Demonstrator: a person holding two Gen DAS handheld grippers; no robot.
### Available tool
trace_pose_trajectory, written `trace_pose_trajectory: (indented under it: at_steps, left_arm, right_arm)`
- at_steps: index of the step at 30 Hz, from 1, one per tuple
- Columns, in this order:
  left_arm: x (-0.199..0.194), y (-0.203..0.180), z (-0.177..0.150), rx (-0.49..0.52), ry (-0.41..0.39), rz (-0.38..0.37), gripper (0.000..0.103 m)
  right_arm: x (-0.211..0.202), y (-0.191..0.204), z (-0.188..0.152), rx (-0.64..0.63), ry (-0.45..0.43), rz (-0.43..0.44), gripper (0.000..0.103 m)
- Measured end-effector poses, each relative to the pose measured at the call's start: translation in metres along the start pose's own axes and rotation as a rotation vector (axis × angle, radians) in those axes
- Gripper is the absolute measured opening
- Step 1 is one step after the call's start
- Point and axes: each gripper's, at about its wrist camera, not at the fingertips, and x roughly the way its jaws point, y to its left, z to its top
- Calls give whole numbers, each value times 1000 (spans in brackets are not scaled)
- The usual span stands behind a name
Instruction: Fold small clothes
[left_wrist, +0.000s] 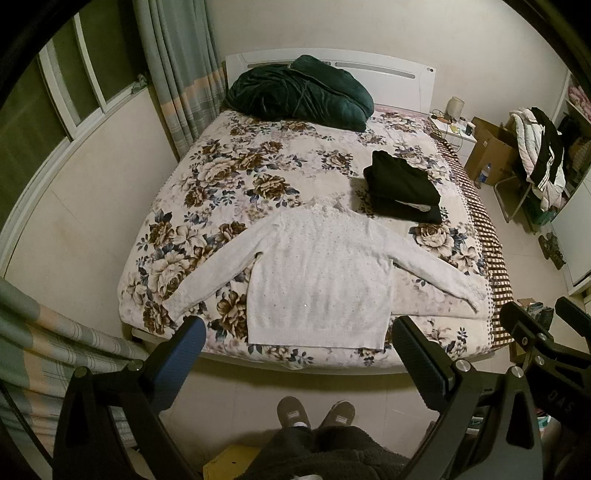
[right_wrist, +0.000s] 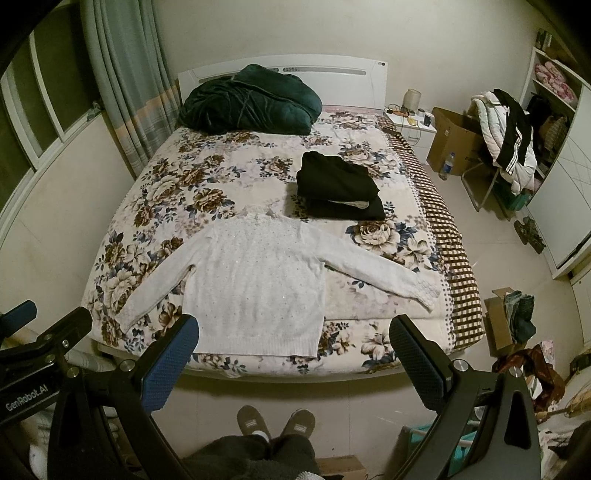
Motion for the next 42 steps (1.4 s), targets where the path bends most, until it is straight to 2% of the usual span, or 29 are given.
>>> trace_pose_trajectory:
  at_steps: [10, 11, 13, 18, 24, 30, 35, 40, 42]
  left_arm:
    - [1, -2, 0, -2, -4, -2, 103]
    - [1, -3, 1, -1, -7, -1, 103]
    - [3, -7, 5, 0, -17, 6, 103]
    - [46, -20, 29, 0, -68, 28, 103]
    - [123, -35, 51, 11, -53, 20, 103]
    - [222, -78, 65, 34, 26, 36, 103]
    - [323, -130, 67, 69, 136, 76, 103]
    - [434, -184, 58, 53, 240, 89, 103]
    - [467, -196, 52, 59, 280, 97, 103]
  right_arm:
    - [-4, 2, 3, 6, 6, -1, 103]
    - [-3, 2, -9, 8, 6, -1, 103]
    - [-2, 3, -10, 20, 10, 0, 103]
    - [36, -15, -11, 96, 19, 17, 103]
    - [118, -72, -3, 284, 49, -13, 103]
    - [225, -166, -13, 510, 100, -57, 103]
    - [345, -270, -36, 729, 161, -49, 103]
    - [478, -373, -70, 918, 160, -56, 103]
    - [525, -408, -86, 1010, 151, -33, 103]
